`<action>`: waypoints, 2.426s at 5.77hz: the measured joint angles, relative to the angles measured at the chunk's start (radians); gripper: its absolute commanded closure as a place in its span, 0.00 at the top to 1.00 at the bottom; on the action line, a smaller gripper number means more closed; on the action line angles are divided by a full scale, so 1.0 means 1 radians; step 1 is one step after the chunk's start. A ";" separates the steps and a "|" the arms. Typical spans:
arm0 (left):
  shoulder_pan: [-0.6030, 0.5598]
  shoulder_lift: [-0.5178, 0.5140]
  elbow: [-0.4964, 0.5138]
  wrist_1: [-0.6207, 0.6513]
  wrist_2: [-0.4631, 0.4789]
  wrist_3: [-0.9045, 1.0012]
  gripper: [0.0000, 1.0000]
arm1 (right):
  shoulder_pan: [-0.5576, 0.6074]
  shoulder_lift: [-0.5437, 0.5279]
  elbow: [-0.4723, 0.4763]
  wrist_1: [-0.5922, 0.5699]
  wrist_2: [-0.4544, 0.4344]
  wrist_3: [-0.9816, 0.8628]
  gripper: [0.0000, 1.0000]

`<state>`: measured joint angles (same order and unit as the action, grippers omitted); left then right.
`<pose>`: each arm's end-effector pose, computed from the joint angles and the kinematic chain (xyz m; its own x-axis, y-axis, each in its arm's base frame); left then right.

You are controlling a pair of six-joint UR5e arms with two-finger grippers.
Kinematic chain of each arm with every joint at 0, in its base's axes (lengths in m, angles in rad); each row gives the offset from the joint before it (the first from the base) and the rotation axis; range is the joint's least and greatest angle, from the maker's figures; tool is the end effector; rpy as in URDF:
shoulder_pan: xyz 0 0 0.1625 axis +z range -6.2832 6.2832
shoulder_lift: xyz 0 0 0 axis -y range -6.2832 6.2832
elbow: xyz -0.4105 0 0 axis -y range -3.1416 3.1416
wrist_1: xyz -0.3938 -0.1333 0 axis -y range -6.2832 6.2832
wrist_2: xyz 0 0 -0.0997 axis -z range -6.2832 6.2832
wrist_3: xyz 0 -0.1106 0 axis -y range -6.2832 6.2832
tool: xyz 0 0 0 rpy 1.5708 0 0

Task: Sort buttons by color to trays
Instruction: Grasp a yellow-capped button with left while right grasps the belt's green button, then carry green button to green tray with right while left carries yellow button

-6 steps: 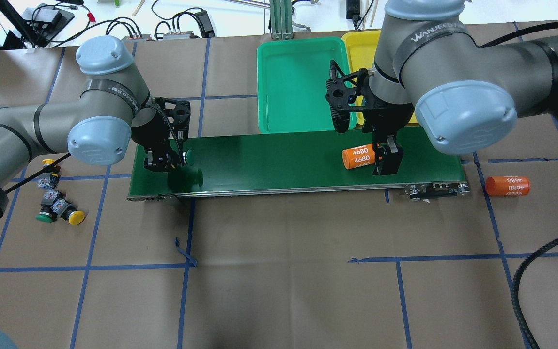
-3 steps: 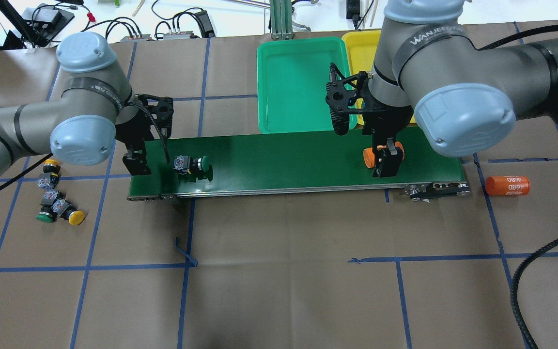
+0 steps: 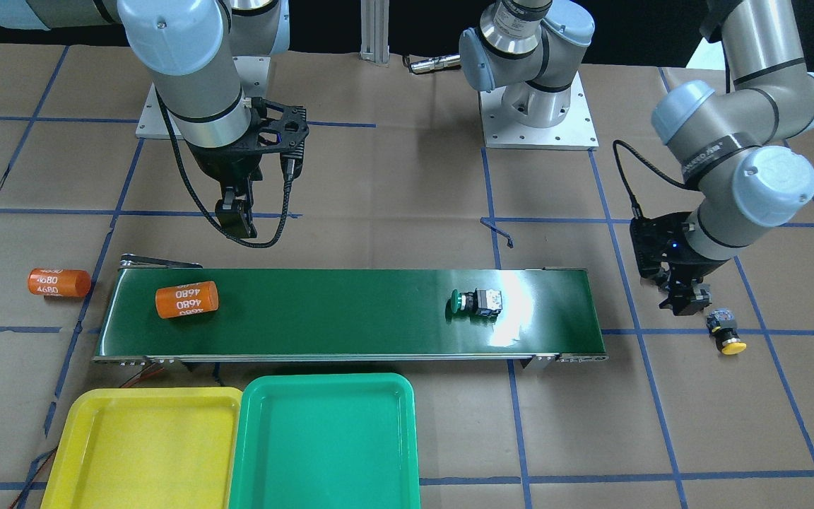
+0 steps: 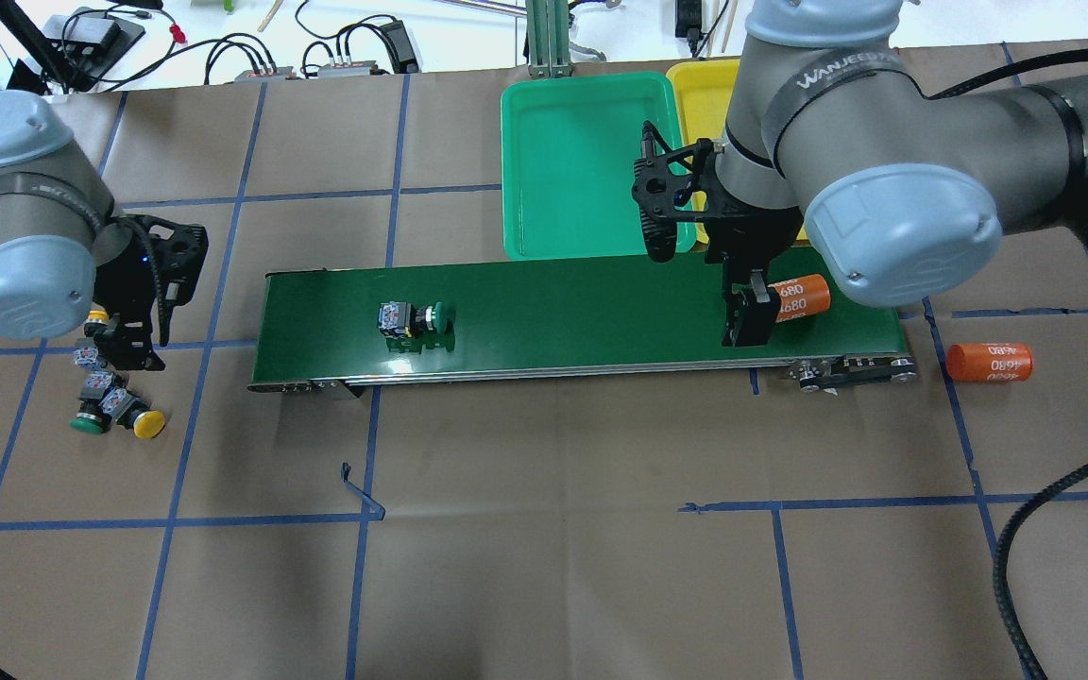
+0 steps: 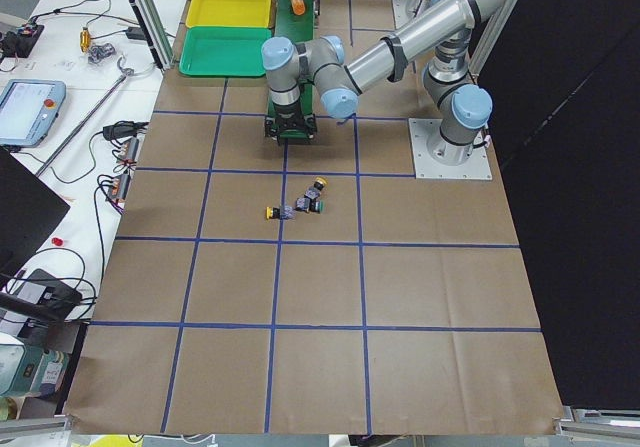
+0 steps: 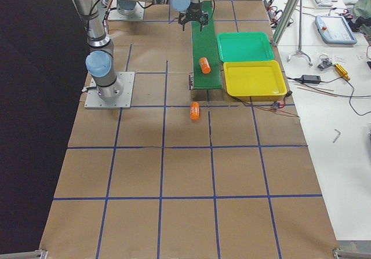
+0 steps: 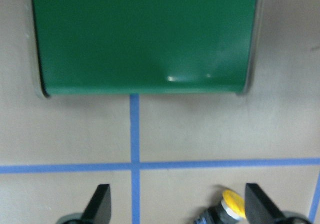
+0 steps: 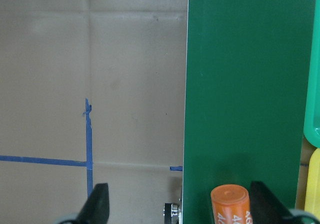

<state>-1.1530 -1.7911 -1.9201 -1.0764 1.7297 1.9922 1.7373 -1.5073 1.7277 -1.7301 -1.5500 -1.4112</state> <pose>0.1021 -0.5154 0.2343 0.0019 0.9911 0.1331 0.9934 -0.0171 0.1132 0.2171 -0.4737 0.3696 0.0066 -0.9980 -0.0636 -0.9999 -0.0059 -0.0108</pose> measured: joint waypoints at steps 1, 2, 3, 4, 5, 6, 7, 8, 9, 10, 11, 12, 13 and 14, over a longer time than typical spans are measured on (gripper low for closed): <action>0.079 -0.005 -0.035 0.018 -0.001 0.106 0.97 | 0.016 0.015 -0.001 -0.024 0.002 0.026 1.00; 0.129 -0.017 -0.072 0.039 -0.003 0.198 0.98 | 0.043 0.047 -0.004 -0.084 0.000 0.037 1.00; 0.155 -0.036 -0.099 0.068 -0.006 0.266 0.98 | 0.077 0.095 -0.009 -0.164 -0.002 0.054 1.00; 0.174 -0.064 -0.110 0.091 -0.012 0.304 0.98 | 0.114 0.150 -0.021 -0.238 -0.002 0.094 1.00; 0.190 -0.090 -0.113 0.104 -0.026 0.322 0.97 | 0.155 0.211 -0.053 -0.284 -0.001 0.163 1.00; 0.199 -0.104 -0.113 0.111 -0.051 0.336 0.83 | 0.201 0.283 -0.108 -0.302 0.000 0.241 1.00; 0.201 -0.111 -0.113 0.114 -0.077 0.348 0.18 | 0.245 0.355 -0.170 -0.309 0.000 0.306 1.00; 0.201 -0.113 -0.111 0.117 -0.086 0.353 0.01 | 0.272 0.399 -0.195 -0.308 -0.002 0.338 1.00; 0.201 -0.112 -0.108 0.118 -0.088 0.350 0.01 | 0.270 0.408 -0.162 -0.307 -0.004 0.319 1.00; 0.199 -0.108 -0.103 0.117 -0.088 0.321 0.01 | 0.242 0.391 -0.107 -0.336 -0.009 0.275 1.00; 0.194 -0.093 -0.098 0.116 -0.089 0.280 0.01 | 0.210 0.370 -0.059 -0.371 -0.017 0.242 0.97; 0.185 -0.067 -0.086 0.107 -0.091 0.220 0.01 | 0.186 0.358 -0.016 -0.405 -0.024 0.225 0.69; 0.159 -0.028 -0.073 0.076 -0.110 0.112 0.01 | 0.174 0.355 0.013 -0.440 -0.028 0.221 0.34; 0.096 0.017 -0.046 0.013 -0.132 -0.066 0.01 | 0.160 0.352 0.026 -0.455 -0.055 0.219 0.15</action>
<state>-1.0574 -1.7744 -1.9664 -1.0634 1.5977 1.9265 1.8975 -1.1557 1.7536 -2.1848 -1.6048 -1.1922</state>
